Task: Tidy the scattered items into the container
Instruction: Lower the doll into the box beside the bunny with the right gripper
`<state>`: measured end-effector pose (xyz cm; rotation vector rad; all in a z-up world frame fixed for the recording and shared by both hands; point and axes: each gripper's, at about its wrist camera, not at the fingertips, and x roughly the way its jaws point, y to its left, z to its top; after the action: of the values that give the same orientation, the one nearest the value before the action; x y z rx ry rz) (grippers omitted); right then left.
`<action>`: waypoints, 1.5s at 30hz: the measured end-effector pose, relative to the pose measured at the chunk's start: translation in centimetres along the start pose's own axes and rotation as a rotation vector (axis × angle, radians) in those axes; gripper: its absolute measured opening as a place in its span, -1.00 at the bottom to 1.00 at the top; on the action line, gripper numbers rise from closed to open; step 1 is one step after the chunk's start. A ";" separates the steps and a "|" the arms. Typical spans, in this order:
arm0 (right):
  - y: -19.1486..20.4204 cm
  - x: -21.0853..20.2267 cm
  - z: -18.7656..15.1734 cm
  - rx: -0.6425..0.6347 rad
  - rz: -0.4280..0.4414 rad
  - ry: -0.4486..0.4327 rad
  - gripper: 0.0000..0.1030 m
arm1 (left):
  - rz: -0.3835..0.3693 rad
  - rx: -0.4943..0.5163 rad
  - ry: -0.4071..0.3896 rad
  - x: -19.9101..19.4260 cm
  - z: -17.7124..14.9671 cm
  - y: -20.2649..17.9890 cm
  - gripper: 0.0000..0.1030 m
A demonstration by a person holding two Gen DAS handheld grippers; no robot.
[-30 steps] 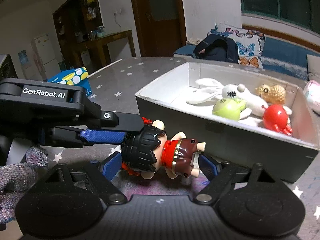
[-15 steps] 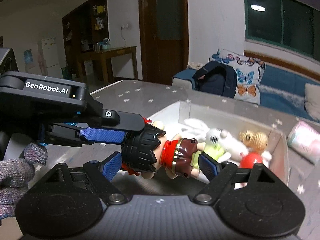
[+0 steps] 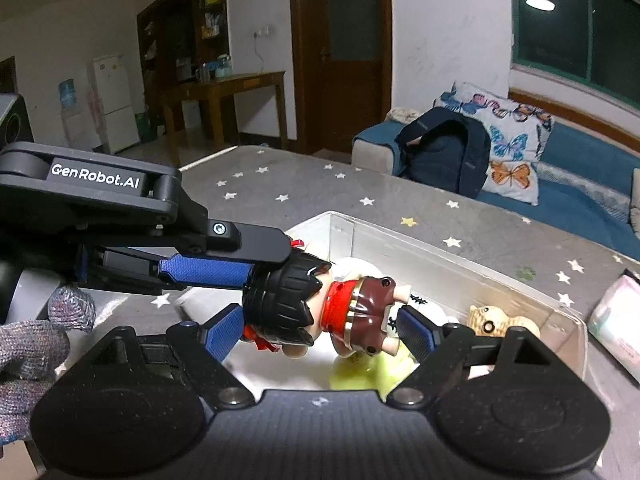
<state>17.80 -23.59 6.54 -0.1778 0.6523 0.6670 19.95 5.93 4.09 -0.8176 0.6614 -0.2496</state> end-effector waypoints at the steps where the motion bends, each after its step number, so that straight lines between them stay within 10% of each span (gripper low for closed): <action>1: -0.4 0.5 0.1 -0.001 0.009 0.009 0.65 | 0.007 -0.005 -0.001 0.3 0.1 0.1 -0.20; 21: -4.1 5.6 1.0 0.036 0.191 0.160 0.65 | 0.155 0.030 -0.010 3.0 0.2 0.5 -0.20; 45: -4.1 8.4 1.4 0.015 0.165 0.303 0.65 | 0.322 0.246 0.040 5.5 -1.9 -2.4 -0.20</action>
<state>26.04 -21.91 2.32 -0.2154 0.9701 0.8015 23.05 0.70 2.51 -0.4628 0.7719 -0.0528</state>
